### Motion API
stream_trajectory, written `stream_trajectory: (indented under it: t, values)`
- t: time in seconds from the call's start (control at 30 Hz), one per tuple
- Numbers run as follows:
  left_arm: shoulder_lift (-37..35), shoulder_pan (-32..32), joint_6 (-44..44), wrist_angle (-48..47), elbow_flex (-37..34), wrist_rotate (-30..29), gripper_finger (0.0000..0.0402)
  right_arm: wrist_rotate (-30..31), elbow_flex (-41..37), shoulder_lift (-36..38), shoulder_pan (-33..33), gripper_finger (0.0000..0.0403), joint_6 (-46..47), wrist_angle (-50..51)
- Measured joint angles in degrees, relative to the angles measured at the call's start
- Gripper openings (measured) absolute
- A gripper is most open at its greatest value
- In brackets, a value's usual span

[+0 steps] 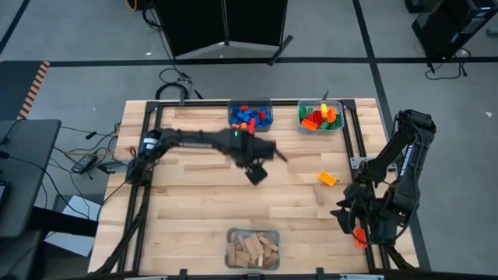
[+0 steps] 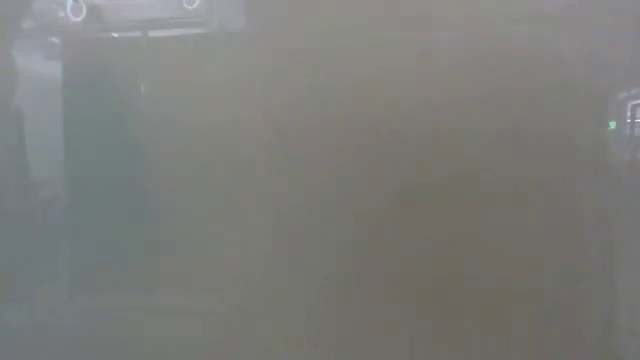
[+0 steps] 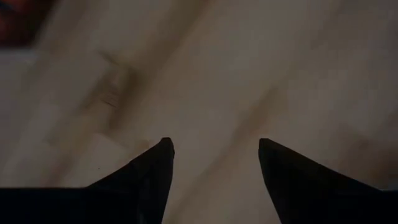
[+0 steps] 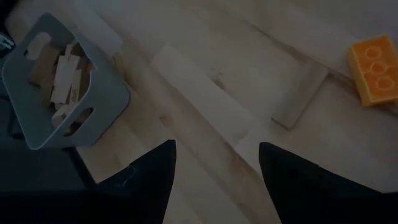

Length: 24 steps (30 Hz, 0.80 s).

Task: Sort blocks by size
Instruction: Put the brown block into the gray bin

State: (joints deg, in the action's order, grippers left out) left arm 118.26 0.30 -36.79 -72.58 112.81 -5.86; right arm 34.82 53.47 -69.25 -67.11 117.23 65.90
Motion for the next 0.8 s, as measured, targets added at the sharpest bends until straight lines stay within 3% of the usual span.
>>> stream_trajectory:
  t: [0.23, 0.4, 0.63, 0.8]
  values:
    - [0.0, 8.3, 18.0, -6.7, -0.4, 0.0, 0.024, 0.5, 0.0, 0.0, 2.5, 0.0244, 2.1, 4.0]
    - [0.0, 11.6, 26.0, -9.8, -4.3, 0.0, 0.024, 0.5, 0.0, 0.0, 5.3, 0.0244, 6.2, 9.1]
    - [-0.1, 12.6, 33.8, -4.2, -13.3, 0.2, 0.024, -1.2, 0.0, 0.0, 10.3, 0.0244, 10.3, 14.4]
    - [0.0, 13.5, 36.6, 0.4, -15.7, 0.2, 0.024, -1.9, 0.0, 0.0, 13.7, 0.0244, 10.3, 15.0]
